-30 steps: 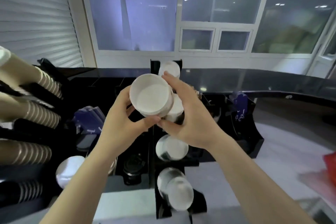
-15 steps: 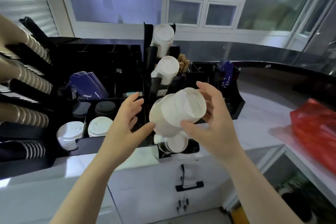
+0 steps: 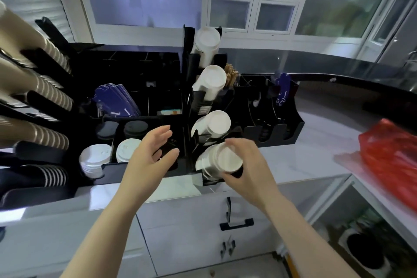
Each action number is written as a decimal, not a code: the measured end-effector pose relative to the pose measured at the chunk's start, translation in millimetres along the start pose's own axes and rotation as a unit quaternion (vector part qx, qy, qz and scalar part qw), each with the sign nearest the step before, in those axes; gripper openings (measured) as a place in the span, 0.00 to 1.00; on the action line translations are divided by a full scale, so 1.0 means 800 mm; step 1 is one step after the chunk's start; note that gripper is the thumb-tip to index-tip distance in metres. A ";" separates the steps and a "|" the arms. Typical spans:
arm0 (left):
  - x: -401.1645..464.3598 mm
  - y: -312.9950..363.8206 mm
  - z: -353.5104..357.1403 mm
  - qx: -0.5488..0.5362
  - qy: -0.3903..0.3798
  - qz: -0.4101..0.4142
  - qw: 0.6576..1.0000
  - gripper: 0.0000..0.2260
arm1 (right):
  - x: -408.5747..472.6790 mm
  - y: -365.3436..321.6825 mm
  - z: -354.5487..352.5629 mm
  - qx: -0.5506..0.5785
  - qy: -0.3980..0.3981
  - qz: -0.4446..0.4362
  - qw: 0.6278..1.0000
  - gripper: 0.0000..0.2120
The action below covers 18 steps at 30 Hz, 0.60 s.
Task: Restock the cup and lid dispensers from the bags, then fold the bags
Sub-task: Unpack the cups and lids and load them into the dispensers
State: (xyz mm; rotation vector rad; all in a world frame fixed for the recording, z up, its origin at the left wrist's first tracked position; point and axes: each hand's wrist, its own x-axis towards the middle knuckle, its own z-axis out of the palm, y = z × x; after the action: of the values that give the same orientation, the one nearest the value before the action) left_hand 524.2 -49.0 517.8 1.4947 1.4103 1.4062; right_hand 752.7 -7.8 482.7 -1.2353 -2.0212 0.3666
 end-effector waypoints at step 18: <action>0.004 -0.002 0.046 0.007 -0.003 0.038 0.999 0.20 | -0.004 0.027 -0.015 0.003 -0.092 0.077 0.993 0.33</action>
State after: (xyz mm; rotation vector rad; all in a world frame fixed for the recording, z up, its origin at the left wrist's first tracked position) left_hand 558.0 -37.4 508.7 1.5746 1.3751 1.4396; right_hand 775.9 -1.3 477.6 -1.4019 -2.0804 0.5795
